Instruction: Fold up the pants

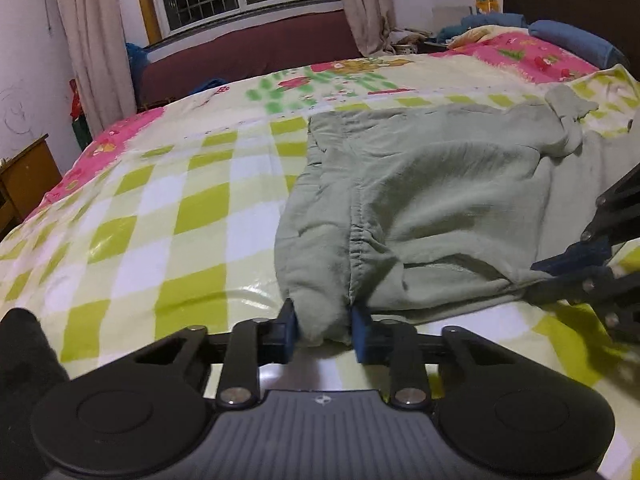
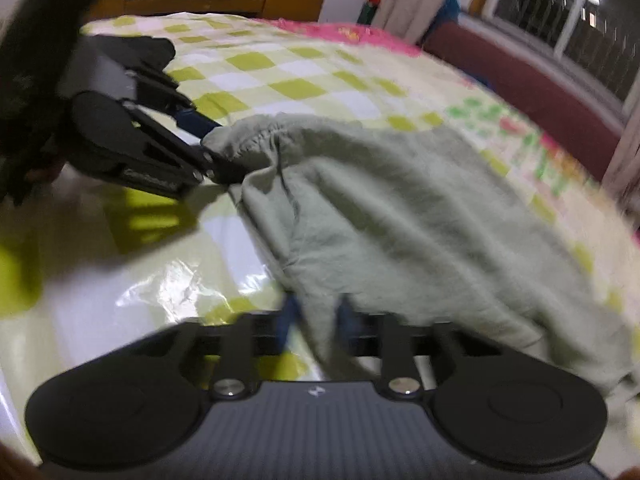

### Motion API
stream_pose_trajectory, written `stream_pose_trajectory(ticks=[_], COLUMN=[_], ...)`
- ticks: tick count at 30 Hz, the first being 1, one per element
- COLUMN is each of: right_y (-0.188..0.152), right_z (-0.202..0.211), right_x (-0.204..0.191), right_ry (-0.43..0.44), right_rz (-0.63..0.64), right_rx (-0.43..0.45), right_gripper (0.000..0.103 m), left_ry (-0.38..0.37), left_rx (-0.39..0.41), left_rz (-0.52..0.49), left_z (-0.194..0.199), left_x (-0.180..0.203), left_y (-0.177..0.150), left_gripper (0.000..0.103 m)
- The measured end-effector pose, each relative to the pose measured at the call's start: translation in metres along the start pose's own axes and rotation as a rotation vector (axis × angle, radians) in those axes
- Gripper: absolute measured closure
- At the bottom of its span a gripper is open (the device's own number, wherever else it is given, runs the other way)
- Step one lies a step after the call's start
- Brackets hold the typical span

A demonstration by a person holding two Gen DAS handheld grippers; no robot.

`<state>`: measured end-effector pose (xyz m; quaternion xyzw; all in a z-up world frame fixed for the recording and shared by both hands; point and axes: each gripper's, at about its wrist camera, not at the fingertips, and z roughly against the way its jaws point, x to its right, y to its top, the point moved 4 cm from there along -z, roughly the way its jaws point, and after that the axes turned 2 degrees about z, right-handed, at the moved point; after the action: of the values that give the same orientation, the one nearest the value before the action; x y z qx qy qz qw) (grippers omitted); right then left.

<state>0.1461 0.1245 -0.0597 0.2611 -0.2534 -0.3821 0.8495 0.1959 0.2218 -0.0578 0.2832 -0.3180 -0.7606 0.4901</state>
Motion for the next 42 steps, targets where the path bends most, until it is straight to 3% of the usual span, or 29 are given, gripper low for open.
stream_pose_trajectory(ticks=[2,10,13,17,21,24,28,32,35,42], right_y=[0.003,0.019,0.025,0.023,-0.007,-0.057,-0.15,-0.236,-0.273,-0.299], right_z=[0.002,0.014,0.021,0.046,0.08,0.104,0.138,0.173,0.186,0.171], right_x=[-0.007,-0.071,-0.089,-0.08,-0.03,0.027,0.116,0.195,0.238,0.282], right_ry=[-0.003,0.178,0.222,0.266,0.18,0.026,-0.233,-0.382,-0.427,-0.38], right_rz=[0.014,0.02,-0.035,-0.13,-0.273,-0.43,-0.706,-1.05,-1.211,-1.413], right_rx=[0.006,0.03,0.052,0.082,0.099,0.066,-0.028,-0.027,0.03,0.141], right_gripper=[0.096,0.095,0.091,0.082,0.074,0.071,0.066,0.064,0.063,0.057], left_ry=[0.01,0.121,0.169,0.213,0.261,0.234,0.141,0.033,-0.051,-0.177], left_rx=[-0.007,-0.081,-0.105,-0.085,-0.05,-0.019,0.02,0.033,0.016,-0.012], left_rz=[-0.003,0.006,0.047,0.062,0.021,0.014,-0.02,-0.08,-0.108,-0.14], left_z=[0.005,0.038,0.056,0.084,0.099,0.103,0.099,0.082,0.061,0.023], left_x=[-0.001,-0.037,-0.05,-0.045,-0.026,-0.006,0.044,0.109,0.155,0.242], left_y=[-0.004,-0.032,-0.043,-0.046,-0.034,-0.018,0.006,0.027,0.04,0.062], left_gripper=[0.065,0.066,0.063,0.058,0.058,0.058,0.058,0.057,0.057,0.056])
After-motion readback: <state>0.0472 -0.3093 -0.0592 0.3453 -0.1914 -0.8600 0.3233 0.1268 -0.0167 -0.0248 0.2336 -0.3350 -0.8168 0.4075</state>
